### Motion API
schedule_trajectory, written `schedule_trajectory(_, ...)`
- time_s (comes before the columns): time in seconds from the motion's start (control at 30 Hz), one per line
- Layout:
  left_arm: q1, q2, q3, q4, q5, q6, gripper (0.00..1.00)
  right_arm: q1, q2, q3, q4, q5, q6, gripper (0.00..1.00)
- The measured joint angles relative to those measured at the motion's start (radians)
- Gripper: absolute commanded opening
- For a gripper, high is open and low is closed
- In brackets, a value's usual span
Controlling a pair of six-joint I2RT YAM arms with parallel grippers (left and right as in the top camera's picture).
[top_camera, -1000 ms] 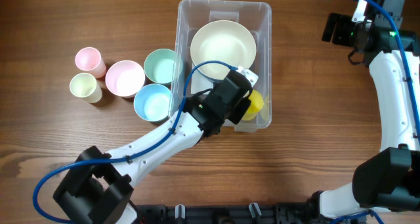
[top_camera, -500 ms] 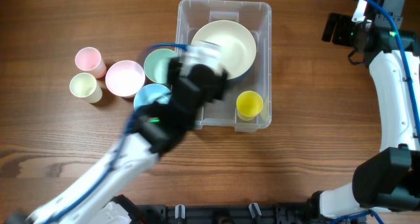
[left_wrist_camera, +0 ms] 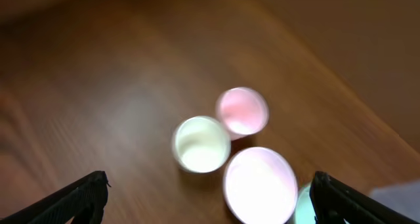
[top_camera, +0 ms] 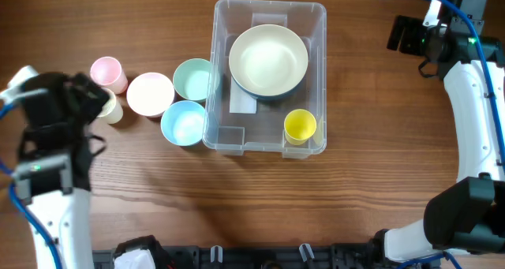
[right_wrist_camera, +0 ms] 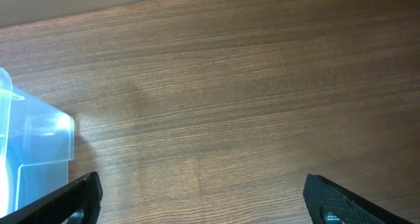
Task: Pack container
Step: 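Move the left gripper back to the small cream cup, then grasp the cream cup rim with the left gripper and lift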
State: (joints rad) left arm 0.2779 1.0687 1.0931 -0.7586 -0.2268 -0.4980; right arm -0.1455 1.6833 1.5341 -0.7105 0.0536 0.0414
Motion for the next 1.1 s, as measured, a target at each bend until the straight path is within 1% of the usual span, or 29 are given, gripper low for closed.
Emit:
schedule_trajectory(0.07, 0.127, 0.061, 0.000, -0.014, 0.127, -0.013, 0.98, 0.000, 0.000, 0.000, 0.000, 0.000, 0.000, 1.00)
schedule_trajectory(0.17, 0.219, 0.158, 0.000, -0.021, 0.227, -0.017, 0.98, 0.000, 0.000, 0.000, 0.001, 0.000, 0.000, 1.00)
schedule_trajectory(0.23, 0.252, 0.223, 0.000, -0.020, 0.258, -0.018, 0.95, 0.000, 0.000, 0.000, 0.000, 0.000, 0.000, 1.00)
schedule_trajectory(0.3, 0.271, 0.303, 0.000, -0.021, 0.282, -0.022, 0.88, 0.000, 0.000, 0.000, 0.000, 0.000, 0.000, 1.00)
schedule_trajectory(0.4, 0.273, 0.401, 0.000, -0.017, 0.307, -0.029, 0.78, 0.000, 0.000, 0.000, 0.000, 0.000, 0.000, 1.00)
schedule_trajectory(0.47, 0.273, 0.456, 0.000, -0.001, 0.317, -0.034, 0.69, 0.000, 0.000, 0.000, 0.000, 0.000, 0.000, 1.00)
schedule_trajectory(0.6, 0.273, 0.541, 0.000, 0.037, 0.332, -0.035, 0.65, 0.000, 0.000, 0.000, 0.000, 0.000, 0.000, 1.00)
schedule_trajectory(0.83, 0.262, 0.567, 0.000, 0.104, 0.348, -0.035, 0.64, 0.000, 0.000, 0.000, 0.000, 0.000, 0.000, 1.00)
schedule_trajectory(0.97, 0.215, 0.568, 0.000, 0.124, 0.350, -0.035, 0.64, 0.000, 0.000, 0.000, 0.000, 0.000, 0.000, 1.00)
schedule_trajectory(1.1, 0.169, 0.568, 0.000, 0.148, 0.344, -0.035, 0.67, 0.000, 0.000, 0.000, 0.000, 0.000, 0.000, 1.00)
